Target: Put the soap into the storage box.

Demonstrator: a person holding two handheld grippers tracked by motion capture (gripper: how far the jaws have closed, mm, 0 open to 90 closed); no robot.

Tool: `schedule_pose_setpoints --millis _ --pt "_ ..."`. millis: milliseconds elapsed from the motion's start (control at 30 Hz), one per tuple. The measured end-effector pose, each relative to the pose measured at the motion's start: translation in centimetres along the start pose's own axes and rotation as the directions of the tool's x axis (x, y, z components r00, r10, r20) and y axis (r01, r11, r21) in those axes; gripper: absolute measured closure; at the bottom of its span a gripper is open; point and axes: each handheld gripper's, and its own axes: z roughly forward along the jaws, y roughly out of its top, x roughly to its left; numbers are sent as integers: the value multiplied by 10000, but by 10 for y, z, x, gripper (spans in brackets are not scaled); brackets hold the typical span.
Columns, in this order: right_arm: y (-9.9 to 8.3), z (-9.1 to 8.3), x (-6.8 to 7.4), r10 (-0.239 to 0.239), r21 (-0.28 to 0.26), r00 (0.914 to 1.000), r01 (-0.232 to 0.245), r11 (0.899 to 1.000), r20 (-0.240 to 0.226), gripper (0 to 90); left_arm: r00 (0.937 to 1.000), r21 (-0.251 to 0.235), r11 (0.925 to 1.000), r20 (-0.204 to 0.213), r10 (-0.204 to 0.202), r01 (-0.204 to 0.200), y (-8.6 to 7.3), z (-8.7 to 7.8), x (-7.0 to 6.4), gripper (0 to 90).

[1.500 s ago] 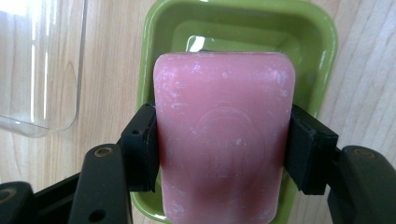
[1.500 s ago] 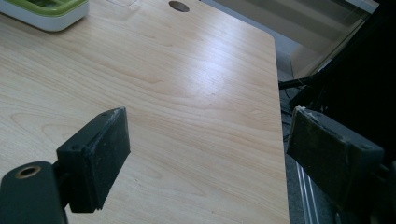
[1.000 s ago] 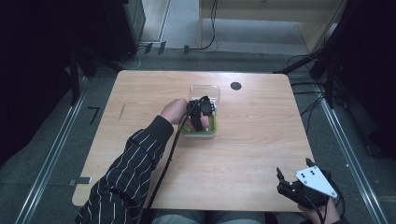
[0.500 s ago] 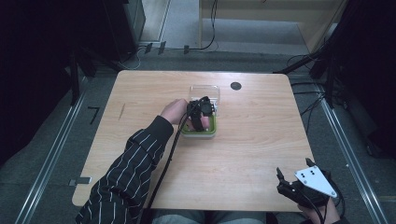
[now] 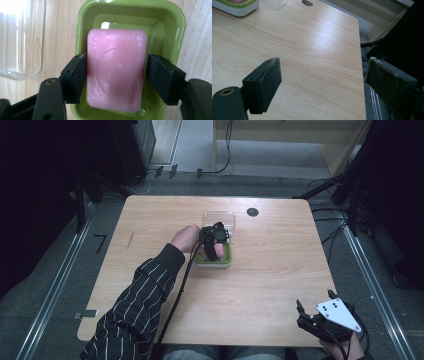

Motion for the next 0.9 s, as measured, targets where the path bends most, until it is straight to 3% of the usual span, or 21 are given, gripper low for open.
schedule_pose_setpoints --millis 300,500,700,833,867,900 --pt "0 0 0 -22 -24 10000 22 10000 0 139 9969 311 9967 209 -754 747 -2 -9 0 206" --pt "0 0 -1 -41 -48 10000 41 10000 14 139 9871 414 9869 309 -1570 1557 -8 -18 -3 129" --pt "0 1 0 -91 -85 10000 90 9999 -33 139 9784 696 9767 240 -2052 2032 -21 -23 -7 90" --pt "0 0 -1 -30 -111 10000 30 9999 -39 139 9683 740 9660 145 -2493 2476 -29 -28 -11 85" --pt "0 0 -1 -28 -109 10000 28 9999 -36 139 9631 703 9610 123 -2688 2673 -32 -30 -14 85" --pt "0 0 -1 -79 -115 10000 79 9999 -42 139 9631 703 9610 123 -2688 2673 -32 -30 -14 90"
